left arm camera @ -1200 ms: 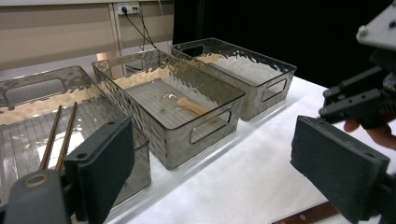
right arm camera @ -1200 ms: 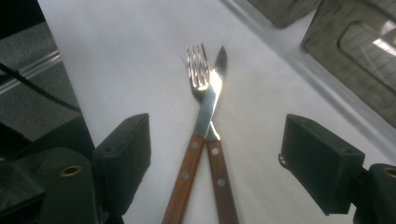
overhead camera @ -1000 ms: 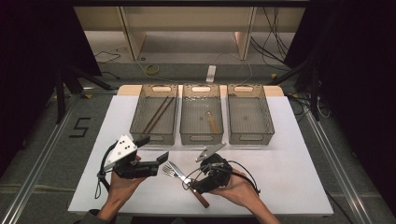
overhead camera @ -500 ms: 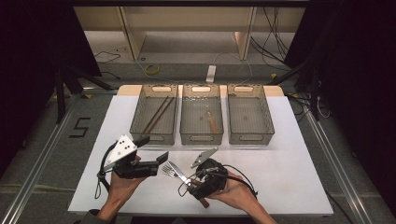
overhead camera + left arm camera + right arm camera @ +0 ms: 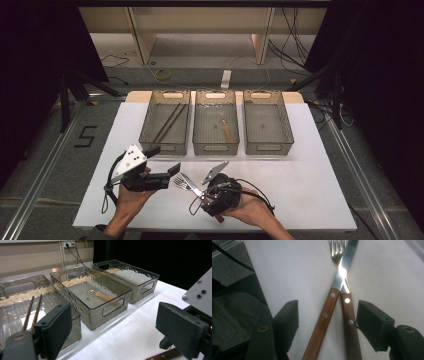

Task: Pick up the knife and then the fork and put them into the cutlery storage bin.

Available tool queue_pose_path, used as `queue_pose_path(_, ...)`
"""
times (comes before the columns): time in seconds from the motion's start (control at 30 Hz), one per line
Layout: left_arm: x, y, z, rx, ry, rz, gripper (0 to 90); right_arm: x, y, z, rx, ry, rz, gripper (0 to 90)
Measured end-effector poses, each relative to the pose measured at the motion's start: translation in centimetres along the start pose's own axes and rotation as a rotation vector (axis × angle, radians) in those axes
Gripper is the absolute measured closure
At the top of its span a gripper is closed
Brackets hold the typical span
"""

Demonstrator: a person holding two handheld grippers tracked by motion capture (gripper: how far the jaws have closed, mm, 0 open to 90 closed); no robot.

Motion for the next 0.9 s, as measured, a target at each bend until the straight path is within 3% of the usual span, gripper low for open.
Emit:
queue_pose_path(0.37,0.1,0.1,0.0,0.0,-0.003,0.003,13.0,-0.5,-0.7,0.3,-0.038,0.03,0.015,49.8)
queue_pose_path(0.6,0.2,0.2,0.0,0.0,-0.007,0.003,13.0,-1.0,-1.4,0.6,-0.074,0.075,0.046,56.7)
queue_pose_path(0.67,0.2,0.2,0.0,0.0,-0.007,0.005,13.1,-1.0,-1.5,0.7,-0.087,0.079,0.049,58.1)
queue_pose_path(0.7,0.2,0.2,0.0,0.0,-0.006,0.006,13.1,-1.1,-1.6,0.6,-0.093,0.059,0.047,58.7)
queue_pose_path(0.8,0.1,0.3,0.0,0.002,-0.004,0.006,13.1,-0.9,-1.9,0.7,-0.093,0.084,0.063,60.0)
queue_pose_path(0.9,0.2,0.2,0.0,0.001,-0.004,0.006,13.0,-1.1,-2.1,0.7,-0.103,0.078,0.063,61.5)
Point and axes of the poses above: each handheld gripper's, and its own axes: y roughly backward along the jaws, z roughly out of its underside, x roughly to its right, the point moved 4 cm from there along -y, roughly forward along the jaws, and after that the axes turned 14 degrees about z, right-handed, at the moved point
